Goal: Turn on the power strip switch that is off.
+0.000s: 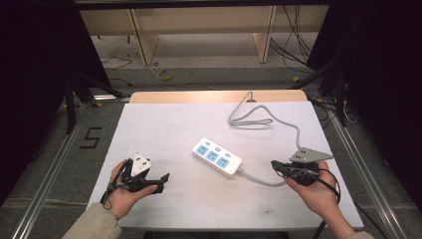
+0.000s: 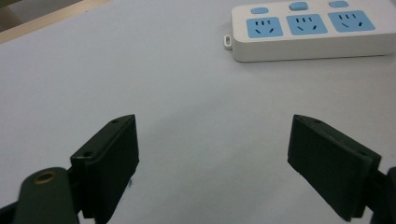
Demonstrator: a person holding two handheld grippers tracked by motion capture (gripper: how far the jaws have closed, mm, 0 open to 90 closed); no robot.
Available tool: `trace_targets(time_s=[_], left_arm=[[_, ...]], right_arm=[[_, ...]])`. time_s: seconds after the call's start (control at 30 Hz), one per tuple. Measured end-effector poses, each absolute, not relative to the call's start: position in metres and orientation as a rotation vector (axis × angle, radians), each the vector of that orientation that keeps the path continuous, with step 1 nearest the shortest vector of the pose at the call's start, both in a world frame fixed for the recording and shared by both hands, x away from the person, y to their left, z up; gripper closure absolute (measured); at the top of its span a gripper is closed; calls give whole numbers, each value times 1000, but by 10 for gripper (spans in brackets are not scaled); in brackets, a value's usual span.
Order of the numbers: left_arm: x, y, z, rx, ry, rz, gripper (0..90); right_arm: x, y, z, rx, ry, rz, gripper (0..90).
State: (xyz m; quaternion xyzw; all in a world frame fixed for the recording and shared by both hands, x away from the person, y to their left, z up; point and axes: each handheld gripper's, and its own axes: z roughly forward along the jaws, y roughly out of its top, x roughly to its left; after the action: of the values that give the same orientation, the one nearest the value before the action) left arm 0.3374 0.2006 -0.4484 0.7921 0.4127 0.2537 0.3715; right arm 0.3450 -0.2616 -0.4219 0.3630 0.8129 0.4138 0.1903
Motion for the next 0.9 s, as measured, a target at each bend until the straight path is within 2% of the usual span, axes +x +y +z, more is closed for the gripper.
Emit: trace_targets(time_s=[0.9], left_arm=[[331,210,-449,2013,1105,675,160]], right_arm=[[386,-225,-422,985,2377,1125,900]])
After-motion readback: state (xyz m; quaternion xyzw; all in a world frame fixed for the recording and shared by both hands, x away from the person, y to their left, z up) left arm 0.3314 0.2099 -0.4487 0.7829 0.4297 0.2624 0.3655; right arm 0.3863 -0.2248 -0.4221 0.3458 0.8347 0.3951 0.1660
